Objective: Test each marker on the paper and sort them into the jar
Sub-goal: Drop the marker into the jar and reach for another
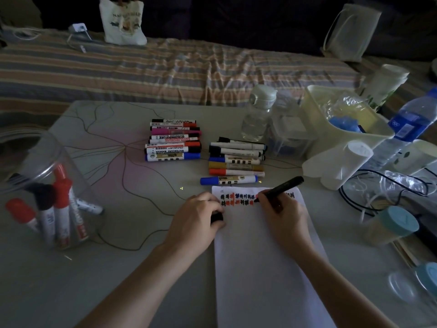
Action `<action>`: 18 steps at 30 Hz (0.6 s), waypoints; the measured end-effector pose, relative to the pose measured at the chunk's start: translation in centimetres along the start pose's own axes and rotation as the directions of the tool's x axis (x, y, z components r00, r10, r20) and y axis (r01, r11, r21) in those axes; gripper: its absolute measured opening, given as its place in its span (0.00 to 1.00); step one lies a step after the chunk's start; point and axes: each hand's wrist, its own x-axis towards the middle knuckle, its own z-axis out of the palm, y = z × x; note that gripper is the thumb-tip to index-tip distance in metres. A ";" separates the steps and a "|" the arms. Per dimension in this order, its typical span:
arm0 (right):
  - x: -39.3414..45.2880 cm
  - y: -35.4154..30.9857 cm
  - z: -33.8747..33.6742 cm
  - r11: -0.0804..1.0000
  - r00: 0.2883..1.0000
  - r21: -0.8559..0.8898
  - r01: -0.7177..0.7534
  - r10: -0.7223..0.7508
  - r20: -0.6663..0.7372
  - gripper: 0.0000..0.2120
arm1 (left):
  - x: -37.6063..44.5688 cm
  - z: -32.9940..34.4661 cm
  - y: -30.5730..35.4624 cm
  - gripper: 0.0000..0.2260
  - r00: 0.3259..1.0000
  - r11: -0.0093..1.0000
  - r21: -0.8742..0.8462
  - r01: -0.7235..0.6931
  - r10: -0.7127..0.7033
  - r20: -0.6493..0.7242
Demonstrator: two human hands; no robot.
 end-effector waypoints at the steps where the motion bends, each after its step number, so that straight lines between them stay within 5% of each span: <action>1: 0.0 0.0 0.0 1.000 1.000 -0.004 0.000 0.000 -0.011 0.05 | 0.0 0.0 0.0 0.13 1.000 1.000 0.002 -0.002 0.002 -0.003; 18: 0.0 0.1 0.0 1.000 0.999 0.022 -0.012 0.013 -0.036 0.08 | 0.0 -0.1 0.1 0.14 1.000 1.000 -0.004 -0.009 0.009 0.009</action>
